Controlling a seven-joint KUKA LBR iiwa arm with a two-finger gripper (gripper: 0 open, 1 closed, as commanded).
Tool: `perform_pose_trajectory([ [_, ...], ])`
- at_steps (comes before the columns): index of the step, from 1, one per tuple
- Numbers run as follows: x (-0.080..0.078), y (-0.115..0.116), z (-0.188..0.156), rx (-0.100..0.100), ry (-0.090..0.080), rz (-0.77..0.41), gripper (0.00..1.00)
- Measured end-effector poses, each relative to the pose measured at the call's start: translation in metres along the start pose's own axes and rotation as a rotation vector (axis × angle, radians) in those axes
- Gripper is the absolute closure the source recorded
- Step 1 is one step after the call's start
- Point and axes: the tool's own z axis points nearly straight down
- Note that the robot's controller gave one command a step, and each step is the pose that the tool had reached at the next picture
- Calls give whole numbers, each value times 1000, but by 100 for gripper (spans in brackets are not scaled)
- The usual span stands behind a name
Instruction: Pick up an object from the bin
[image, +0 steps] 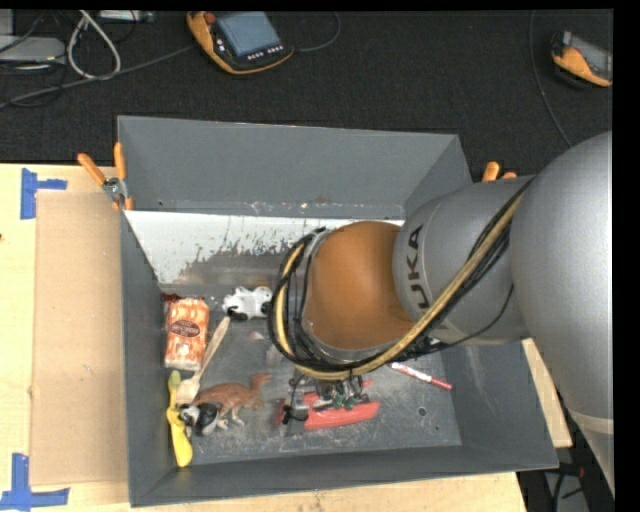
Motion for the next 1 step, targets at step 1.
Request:
perform_pose_trajectory([
  [1, -17, -66, -16, 3, 3, 116, 0],
])
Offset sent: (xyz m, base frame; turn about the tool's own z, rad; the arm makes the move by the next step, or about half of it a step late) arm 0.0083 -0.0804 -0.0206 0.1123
